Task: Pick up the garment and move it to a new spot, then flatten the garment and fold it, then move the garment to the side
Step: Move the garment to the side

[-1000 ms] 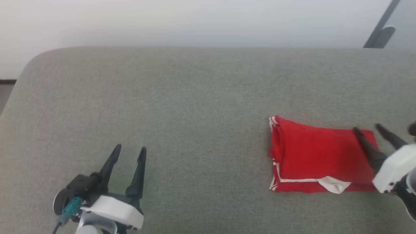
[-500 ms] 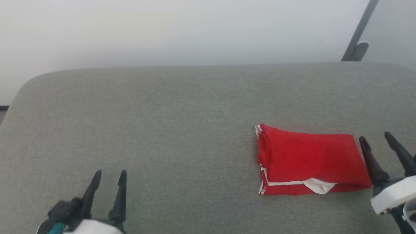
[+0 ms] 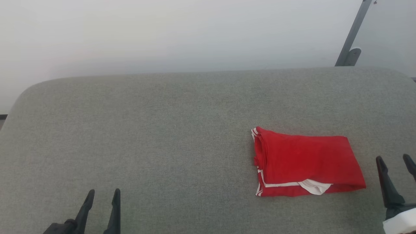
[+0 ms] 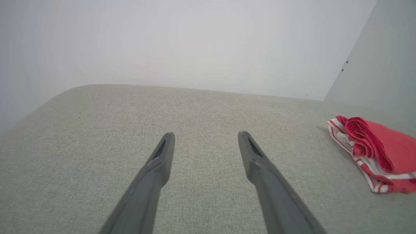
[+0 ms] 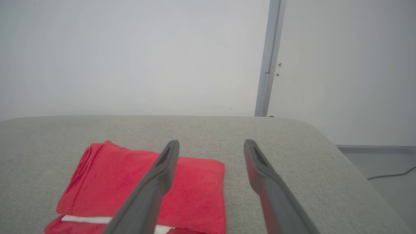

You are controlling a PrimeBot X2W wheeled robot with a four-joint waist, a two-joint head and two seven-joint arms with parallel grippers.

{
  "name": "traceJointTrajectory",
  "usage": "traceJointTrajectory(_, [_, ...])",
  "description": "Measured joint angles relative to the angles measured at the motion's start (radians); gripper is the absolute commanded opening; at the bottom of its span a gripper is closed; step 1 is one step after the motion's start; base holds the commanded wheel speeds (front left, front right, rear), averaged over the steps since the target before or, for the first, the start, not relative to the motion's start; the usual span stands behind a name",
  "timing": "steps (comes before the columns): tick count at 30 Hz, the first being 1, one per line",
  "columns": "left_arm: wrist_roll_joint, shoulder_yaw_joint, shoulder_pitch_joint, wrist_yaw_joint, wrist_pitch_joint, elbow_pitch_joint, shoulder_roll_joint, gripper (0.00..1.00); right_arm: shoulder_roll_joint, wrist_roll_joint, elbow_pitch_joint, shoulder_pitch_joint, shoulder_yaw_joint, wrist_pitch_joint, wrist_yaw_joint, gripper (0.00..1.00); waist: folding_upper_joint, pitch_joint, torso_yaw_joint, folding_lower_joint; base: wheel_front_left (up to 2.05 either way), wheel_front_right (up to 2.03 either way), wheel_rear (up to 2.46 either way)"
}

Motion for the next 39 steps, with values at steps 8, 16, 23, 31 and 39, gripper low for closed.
traceJointTrajectory(8, [0.019,-0.001,0.003,0.0,0.0,-0.013,-0.005,1.0,0.017,-0.005,-0.044,0.008,-0.018,0.047,0.0,1.0,0.0,0.003,0.005,0.0,0.0,0.0,0.0])
traceJointTrajectory(16, [0.044,-0.052,-0.071,0.0,0.0,-0.012,-0.011,1.0,-0.024,0.03,-0.013,-0.109,-0.018,0.241,0.0,1.0,0.0,0.056,0.013,0.0,0.0,0.0,0.0])
traceJointTrajectory(23, [0.051,-0.102,-0.21,0.0,0.0,-0.007,-0.002,1.0,-0.144,0.053,0.043,-0.25,0.043,0.56,0.0,1.0,0.0,0.17,0.026,0.0,0.0,0.0,0.0])
traceJointTrajectory(31, [0.051,-0.15,-0.349,0.0,0.0,-0.008,0.007,1.0,-0.185,0.187,0.084,-0.337,0.078,0.874,0.0,1.0,-0.0001,0.307,0.05,0.0,0.0,0.0,0.0])
traceJointTrajectory(39, [0.051,-0.163,-0.425,0.0,0.0,-0.01,0.021,1.0,-0.197,0.213,0.038,-0.363,0.079,0.955,0.0,0.19,0.0,0.409,0.067,0.0,0.0,0.0,0.0])
